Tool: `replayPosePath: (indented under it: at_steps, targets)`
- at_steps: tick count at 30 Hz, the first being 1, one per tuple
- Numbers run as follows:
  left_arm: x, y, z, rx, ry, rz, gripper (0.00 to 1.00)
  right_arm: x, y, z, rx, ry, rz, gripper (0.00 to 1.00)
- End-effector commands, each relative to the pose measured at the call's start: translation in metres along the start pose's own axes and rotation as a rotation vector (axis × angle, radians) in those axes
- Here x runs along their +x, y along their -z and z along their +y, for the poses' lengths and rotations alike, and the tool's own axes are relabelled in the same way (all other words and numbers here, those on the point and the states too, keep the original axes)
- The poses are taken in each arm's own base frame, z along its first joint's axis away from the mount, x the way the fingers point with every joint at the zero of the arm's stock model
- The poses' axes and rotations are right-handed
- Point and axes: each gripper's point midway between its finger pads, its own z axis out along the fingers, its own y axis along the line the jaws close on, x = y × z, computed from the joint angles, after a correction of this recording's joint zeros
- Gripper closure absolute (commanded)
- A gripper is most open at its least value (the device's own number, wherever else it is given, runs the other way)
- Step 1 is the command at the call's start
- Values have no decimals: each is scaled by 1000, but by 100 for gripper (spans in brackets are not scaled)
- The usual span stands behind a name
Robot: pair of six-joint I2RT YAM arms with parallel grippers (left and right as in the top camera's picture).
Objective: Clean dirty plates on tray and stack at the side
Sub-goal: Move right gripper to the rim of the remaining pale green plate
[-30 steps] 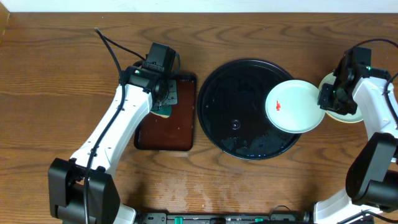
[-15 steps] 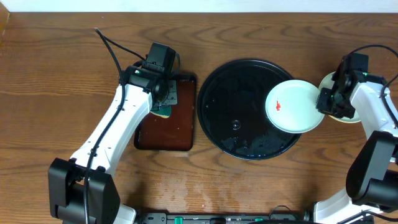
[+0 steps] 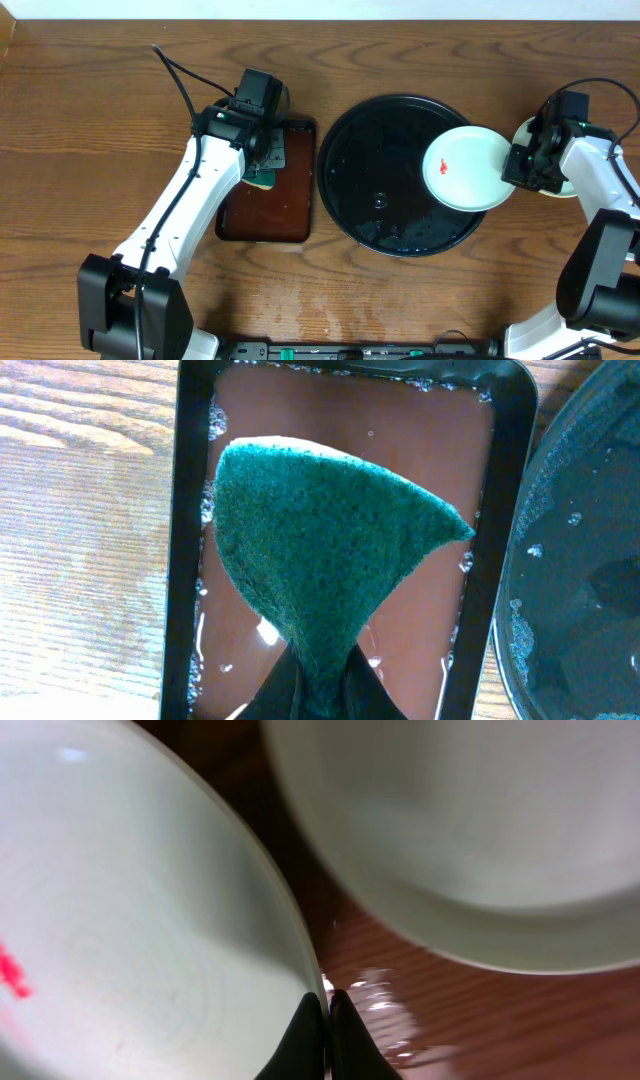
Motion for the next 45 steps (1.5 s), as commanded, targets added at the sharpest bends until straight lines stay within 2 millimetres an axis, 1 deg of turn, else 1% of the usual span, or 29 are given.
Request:
replayPosePath:
  at_steps: [1,5,9,16,22,26,27,28,31,32,34,35,38,41,43,45]
  targets:
    - [2,-2,2,-6,17,7,92,-5,14,38,-215,7,-6,99]
    - [3,-2,2,-8,17,13,92,1,23,70,-396,2,25,99]
    - [4,-2,2,-8,17,14,92,4,21,80,-397,11,31,99]
    - [4,-2,2,-8,17,14,92,11,0,90,-307,-22,9,99]
    - [3,-2,2,-8,16,13,92,20,-14,107,-293,12,-21,99]
    - [3,-2,2,-8,17,13,92,26,-18,115,-298,30,-20,99]
    - [3,-2,2,-8,17,13,92,26,-17,117,-300,31,-20,98]
    - [3,-2,2,-8,17,13,92,27,-17,120,-302,38,-20,93]
    - [3,-2,2,-8,16,13,92,30,-17,126,-301,59,-18,79]
    - [3,-2,2,-8,17,13,92,30,-18,126,-286,67,-24,73]
    - [3,-2,2,-8,17,13,92,25,-19,124,-260,94,-54,65]
    - [3,-2,2,-8,17,13,92,20,-18,125,-261,122,-81,63]
    - [3,-2,2,-8,17,13,92,0,-14,127,-277,189,-168,69]
    - [3,-2,2,-8,17,13,92,-4,-13,127,-278,224,-187,70]
    - [3,-2,2,-8,17,13,92,-3,-13,128,-277,243,-187,72]
    - [3,-2,2,-8,17,13,92,-2,-13,130,-277,266,-189,80]
